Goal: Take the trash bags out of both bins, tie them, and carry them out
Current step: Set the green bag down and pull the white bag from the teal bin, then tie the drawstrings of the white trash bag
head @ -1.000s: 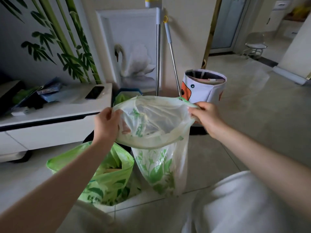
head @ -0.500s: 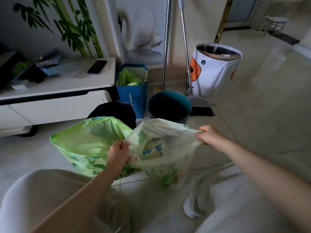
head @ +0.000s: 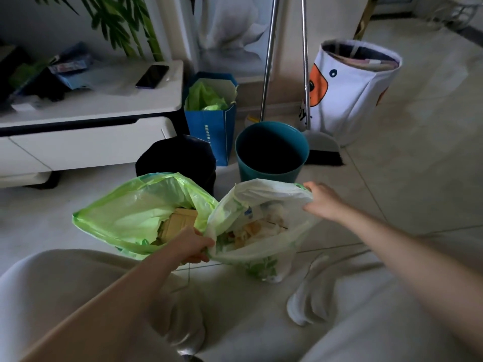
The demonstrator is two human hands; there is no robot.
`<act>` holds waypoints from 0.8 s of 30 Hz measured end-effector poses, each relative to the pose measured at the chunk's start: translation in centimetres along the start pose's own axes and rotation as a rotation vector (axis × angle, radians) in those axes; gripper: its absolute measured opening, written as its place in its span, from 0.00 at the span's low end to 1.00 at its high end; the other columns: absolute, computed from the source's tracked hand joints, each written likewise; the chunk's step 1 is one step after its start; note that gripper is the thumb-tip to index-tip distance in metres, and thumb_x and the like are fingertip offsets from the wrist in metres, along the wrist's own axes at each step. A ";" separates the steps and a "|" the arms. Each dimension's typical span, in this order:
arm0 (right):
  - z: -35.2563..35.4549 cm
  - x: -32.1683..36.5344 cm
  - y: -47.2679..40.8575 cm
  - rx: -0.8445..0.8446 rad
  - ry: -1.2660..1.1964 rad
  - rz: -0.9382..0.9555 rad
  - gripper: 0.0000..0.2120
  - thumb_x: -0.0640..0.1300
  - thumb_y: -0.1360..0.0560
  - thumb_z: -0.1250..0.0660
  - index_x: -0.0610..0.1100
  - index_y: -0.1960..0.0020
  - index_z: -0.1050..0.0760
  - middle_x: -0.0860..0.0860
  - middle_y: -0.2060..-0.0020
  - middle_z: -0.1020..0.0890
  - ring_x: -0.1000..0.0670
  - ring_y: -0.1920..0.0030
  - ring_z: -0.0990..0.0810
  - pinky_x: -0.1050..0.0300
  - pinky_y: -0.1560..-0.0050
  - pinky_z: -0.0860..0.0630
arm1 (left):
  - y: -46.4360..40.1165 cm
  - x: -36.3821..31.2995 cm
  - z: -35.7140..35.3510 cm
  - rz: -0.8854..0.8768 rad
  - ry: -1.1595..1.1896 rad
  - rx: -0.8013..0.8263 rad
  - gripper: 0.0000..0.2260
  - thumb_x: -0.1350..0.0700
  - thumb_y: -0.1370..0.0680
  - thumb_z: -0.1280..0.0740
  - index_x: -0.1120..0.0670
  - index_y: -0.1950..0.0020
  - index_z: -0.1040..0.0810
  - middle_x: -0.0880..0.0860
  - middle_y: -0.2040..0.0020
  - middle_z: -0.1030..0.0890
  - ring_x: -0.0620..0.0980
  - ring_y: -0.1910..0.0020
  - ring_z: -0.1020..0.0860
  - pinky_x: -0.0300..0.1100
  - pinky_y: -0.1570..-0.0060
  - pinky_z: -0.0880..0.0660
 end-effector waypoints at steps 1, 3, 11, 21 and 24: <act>0.1 0.5 -0.3 -0.001 -0.018 0.011 0.26 0.43 0.30 0.32 0.41 0.32 0.32 0.39 0.38 0.23 0.40 0.40 0.24 0.53 0.43 0.26 | 0.0 -0.1 0.0 0.002 0.014 0.008 0.12 0.58 0.26 0.30 0.60 0.48 0.29 0.61 0.57 0.16 0.52 0.68 0.16 0.43 0.67 0.22; 0.2 1.2 -1.0 -0.004 -0.064 -0.020 0.28 0.45 0.27 0.33 0.40 0.29 0.35 0.39 0.35 0.25 0.40 0.37 0.26 0.54 0.41 0.29 | -0.1 -0.2 0.0 0.006 0.049 0.013 0.12 0.60 0.25 0.31 0.62 0.45 0.28 0.62 0.58 0.16 0.54 0.66 0.15 0.42 0.70 0.21; 0.1 2.0 -1.4 0.017 -0.062 -0.040 0.08 0.42 0.28 0.31 0.38 0.53 0.19 0.40 0.53 0.16 0.41 0.51 0.20 0.56 0.56 0.28 | 0.3 -0.3 0.5 0.003 0.327 -0.053 0.11 0.67 0.27 0.31 0.65 0.45 0.25 0.66 0.56 0.18 0.62 0.61 0.16 0.50 0.62 0.18; 3.7 3.1 -0.9 -0.161 -0.111 0.032 0.08 0.44 0.29 0.31 0.40 0.63 0.19 0.44 0.63 0.16 0.41 0.59 0.19 0.56 0.60 0.28 | 1.6 -2.7 3.3 -0.156 0.305 -0.204 0.04 0.66 0.29 0.28 0.61 0.57 0.21 0.62 0.58 0.17 0.58 0.61 0.15 0.53 0.56 0.18; 5.4 3.5 -0.3 -0.224 -0.116 0.057 0.09 0.44 0.29 0.30 0.38 0.62 0.19 0.42 0.62 0.16 0.41 0.58 0.20 0.55 0.58 0.27 | 2.4 -4.3 4.5 -0.201 0.243 -0.248 0.03 0.64 0.26 0.30 0.61 0.53 0.21 0.61 0.61 0.16 0.56 0.66 0.15 0.50 0.60 0.17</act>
Point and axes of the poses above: each hand's wrist, its own y-axis away from the middle knuckle, its own z-axis out of the back of the hand, x = y × z, the point moved 4 cm from there along -y, towards the middle knuckle
